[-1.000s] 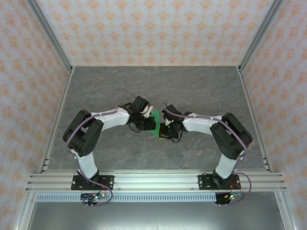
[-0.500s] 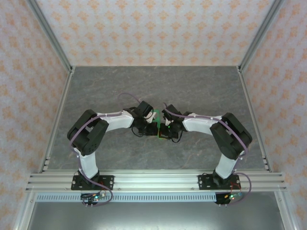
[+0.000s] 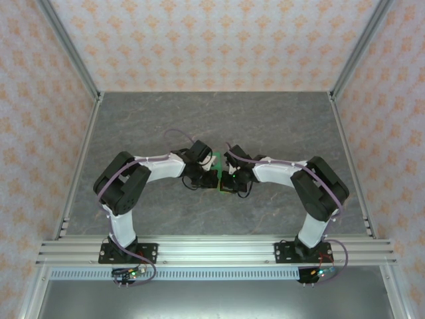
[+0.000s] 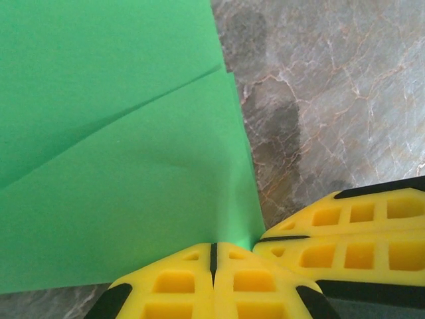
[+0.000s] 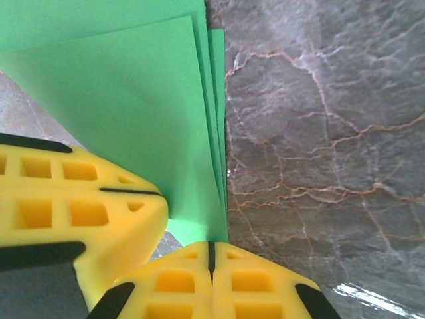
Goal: Fold a paper plane with a square sheet of paper (fold left side to right side)
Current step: Third fold the triangle at the center of the table.
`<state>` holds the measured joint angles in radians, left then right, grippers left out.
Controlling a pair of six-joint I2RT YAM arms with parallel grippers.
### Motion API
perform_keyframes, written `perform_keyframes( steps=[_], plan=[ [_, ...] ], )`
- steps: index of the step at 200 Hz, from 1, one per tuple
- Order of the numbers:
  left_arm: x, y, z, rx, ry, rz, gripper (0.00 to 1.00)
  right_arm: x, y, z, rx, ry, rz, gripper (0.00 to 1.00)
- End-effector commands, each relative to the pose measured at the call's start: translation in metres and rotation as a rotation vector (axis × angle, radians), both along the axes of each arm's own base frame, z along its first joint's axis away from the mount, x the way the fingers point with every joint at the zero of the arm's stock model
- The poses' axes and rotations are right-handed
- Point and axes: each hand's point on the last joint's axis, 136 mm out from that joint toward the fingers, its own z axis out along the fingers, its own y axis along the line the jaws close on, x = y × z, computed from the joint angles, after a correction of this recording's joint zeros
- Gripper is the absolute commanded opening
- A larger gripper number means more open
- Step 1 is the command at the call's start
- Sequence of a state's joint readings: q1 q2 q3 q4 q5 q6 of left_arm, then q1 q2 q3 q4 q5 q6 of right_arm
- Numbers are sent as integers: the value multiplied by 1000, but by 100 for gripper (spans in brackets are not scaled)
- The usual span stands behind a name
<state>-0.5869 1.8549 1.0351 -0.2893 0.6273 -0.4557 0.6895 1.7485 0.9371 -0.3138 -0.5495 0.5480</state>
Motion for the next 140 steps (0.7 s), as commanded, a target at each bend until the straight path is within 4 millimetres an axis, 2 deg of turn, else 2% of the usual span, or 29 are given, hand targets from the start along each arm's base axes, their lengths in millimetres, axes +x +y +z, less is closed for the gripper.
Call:
perform_keyframes(
  steps=[1, 84, 140],
  plan=[
    [2, 49, -27, 157, 36, 61, 5, -27, -41, -38, -202, 97, -6, 0],
    [26, 112, -31, 224, 31, 142, 4, -29, -42, -35, -202, 98, -2, 0],
    [58, 132, -17, 196, -9, 221, 5, -29, -40, -34, -191, 97, 9, 0]
  ],
)
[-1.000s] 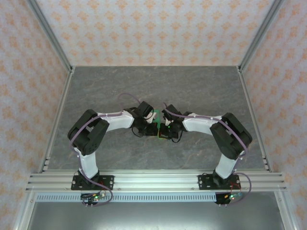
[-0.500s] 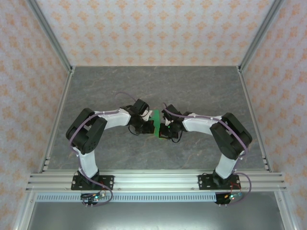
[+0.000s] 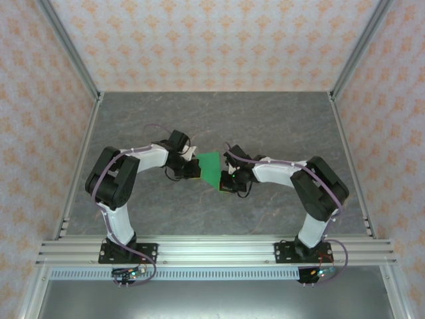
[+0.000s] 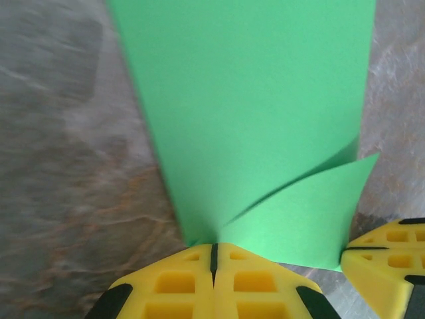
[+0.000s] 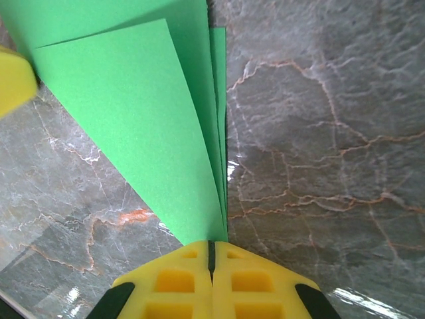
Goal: Fold a paper plane with a square sheet of paper (fold left side to right side)
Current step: Third fold the triangle at the center of the table, then fourth fold the wing at the center of the table.
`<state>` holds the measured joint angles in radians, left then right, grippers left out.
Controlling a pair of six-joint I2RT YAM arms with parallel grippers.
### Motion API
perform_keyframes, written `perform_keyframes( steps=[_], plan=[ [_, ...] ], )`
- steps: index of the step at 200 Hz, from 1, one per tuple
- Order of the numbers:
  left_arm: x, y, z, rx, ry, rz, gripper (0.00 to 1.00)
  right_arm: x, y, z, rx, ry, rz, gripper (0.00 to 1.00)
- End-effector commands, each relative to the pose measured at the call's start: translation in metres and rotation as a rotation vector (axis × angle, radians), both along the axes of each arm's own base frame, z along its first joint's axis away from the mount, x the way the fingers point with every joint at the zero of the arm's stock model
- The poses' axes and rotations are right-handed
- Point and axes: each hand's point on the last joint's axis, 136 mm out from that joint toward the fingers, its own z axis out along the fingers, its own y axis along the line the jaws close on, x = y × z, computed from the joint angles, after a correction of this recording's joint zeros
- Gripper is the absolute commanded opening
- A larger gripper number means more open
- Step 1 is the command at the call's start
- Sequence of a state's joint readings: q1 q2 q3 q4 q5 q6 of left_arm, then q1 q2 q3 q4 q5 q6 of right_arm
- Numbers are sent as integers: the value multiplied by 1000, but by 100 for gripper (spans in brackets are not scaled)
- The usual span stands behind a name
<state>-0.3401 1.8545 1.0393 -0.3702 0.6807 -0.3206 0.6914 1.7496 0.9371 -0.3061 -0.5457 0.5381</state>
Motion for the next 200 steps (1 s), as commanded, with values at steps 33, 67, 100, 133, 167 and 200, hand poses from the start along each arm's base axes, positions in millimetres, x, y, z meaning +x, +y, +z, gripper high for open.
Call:
perform_keyframes(
  steps=[33, 67, 100, 133, 167, 200],
  plan=[
    [22, 53, -1, 160, -43, 118, 9, -22, -27, -23, -113, 64, 7, 0],
    [17, 51, 25, 100, -99, 161, 21, -3, -7, 7, -13, -47, 36, 0],
    [6, 50, 47, 22, -151, 242, 39, 20, -10, 40, -27, -220, 46, 18],
    [-2, 42, 53, -99, -132, 340, 49, 44, -18, 61, -89, -376, 45, 39],
    [-6, 24, 45, -200, -89, 376, 53, 65, -15, 60, -128, -446, 49, 53],
    [-5, 2, 36, -222, -63, 353, 53, 77, -8, 52, -126, -460, 43, 54]
  ],
)
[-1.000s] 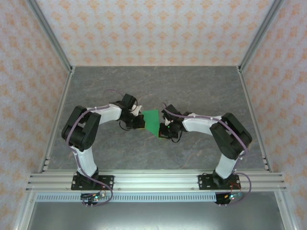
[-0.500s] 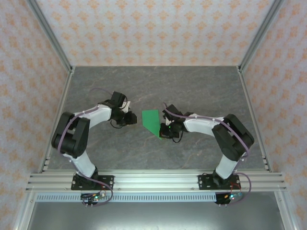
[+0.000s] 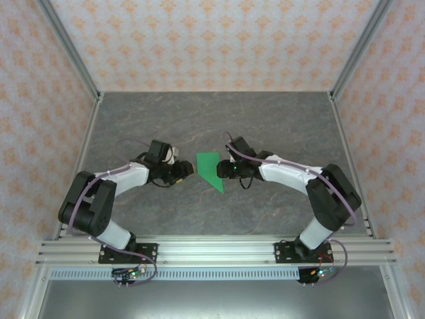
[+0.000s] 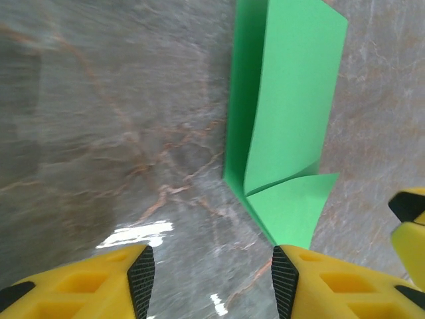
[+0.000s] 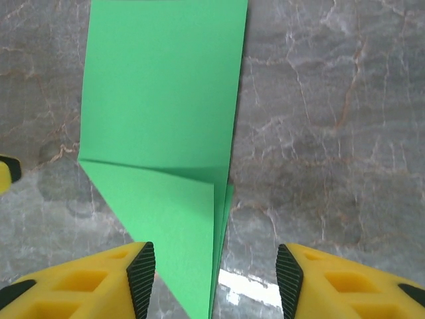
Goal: Fold a paper plane with a square sheet of paper (fold left side to right side)
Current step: Fourth fold the wing at the center of the table.
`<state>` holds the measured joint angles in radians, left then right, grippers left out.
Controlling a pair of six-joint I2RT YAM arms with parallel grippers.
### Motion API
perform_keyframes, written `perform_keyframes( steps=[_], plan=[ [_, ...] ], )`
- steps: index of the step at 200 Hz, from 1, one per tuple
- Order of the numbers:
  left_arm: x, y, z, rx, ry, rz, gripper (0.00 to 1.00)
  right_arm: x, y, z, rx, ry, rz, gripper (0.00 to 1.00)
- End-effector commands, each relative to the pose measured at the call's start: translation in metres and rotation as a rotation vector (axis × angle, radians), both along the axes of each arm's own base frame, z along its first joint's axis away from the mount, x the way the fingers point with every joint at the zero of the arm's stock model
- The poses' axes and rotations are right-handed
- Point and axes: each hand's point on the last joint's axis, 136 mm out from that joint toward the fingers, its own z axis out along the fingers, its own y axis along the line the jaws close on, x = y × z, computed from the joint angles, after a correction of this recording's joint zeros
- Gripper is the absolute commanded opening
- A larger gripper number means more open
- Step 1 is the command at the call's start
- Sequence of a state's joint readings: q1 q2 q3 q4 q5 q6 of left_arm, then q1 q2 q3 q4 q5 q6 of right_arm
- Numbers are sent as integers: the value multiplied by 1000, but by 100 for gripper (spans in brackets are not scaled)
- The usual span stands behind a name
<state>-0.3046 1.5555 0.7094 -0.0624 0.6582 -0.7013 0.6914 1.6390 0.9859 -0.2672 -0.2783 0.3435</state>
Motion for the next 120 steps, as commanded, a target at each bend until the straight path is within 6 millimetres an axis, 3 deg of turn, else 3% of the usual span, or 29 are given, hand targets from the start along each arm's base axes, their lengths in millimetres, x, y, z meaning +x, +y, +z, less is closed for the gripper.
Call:
perform_keyframes(
  steps=[1, 71, 120],
  plan=[
    [11, -21, 7, -73, -25, 4, 53, 20, 3, 0, -26, -71, -9, 54],
    [16, -46, -2, -75, 0, -37, 53, 26, 7, -23, -39, -32, -16, 53],
    [23, -52, -1, -83, -5, -46, 47, 24, -1, -17, -47, -71, -28, 52]
  ],
)
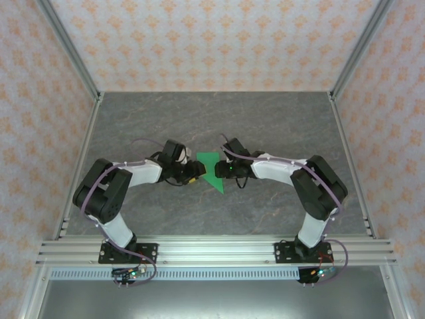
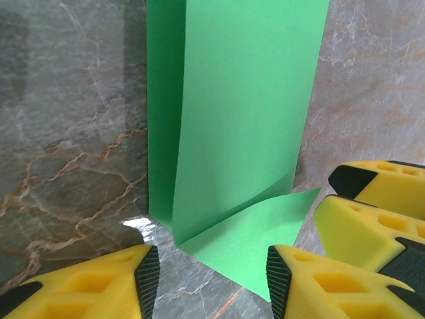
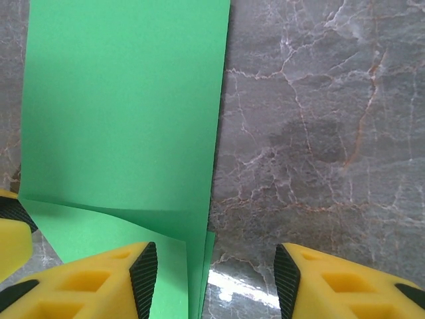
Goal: Fold a paper plane with a square sheet of paper (fold left side to right side)
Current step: Fourth fold the wing at the center of the table.
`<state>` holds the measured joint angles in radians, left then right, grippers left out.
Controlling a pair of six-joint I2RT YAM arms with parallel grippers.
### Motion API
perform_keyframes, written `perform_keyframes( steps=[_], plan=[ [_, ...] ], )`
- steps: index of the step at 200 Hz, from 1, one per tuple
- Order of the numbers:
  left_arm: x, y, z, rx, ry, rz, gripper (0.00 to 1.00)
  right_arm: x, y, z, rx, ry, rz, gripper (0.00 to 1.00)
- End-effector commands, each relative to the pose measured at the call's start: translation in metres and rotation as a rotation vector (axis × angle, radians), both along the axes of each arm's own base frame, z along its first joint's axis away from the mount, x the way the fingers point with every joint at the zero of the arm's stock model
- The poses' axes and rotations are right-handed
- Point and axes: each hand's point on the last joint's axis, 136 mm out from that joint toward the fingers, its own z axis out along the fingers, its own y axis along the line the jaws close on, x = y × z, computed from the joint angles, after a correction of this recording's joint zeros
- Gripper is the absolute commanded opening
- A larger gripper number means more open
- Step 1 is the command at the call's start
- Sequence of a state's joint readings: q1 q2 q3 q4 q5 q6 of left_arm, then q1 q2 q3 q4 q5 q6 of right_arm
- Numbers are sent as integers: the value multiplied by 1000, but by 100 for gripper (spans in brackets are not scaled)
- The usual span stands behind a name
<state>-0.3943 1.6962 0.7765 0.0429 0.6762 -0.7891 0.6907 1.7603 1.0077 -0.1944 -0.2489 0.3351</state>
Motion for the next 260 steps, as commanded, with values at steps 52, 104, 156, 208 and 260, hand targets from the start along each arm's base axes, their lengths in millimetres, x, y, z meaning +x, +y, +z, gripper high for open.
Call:
perform_keyframes(
  steps=[52, 104, 156, 208, 260],
  plan=[
    [21, -16, 20, -47, -58, -13, 37, -7, -20, 29, 10, -152, -8, 55],
    [26, -19, 35, -64, -86, -10, 35, -45, -6, 37, -31, -270, 104, 62],
    [27, -23, 44, -80, -89, -14, 35, -51, 23, 34, -83, -324, 202, 65],
    [33, -23, 48, -70, -57, 16, 36, -46, 31, 26, -195, -396, 274, 65],
    [37, -25, 45, -61, -23, 22, 36, -43, 31, 14, -258, -427, 328, 64]
  ],
)
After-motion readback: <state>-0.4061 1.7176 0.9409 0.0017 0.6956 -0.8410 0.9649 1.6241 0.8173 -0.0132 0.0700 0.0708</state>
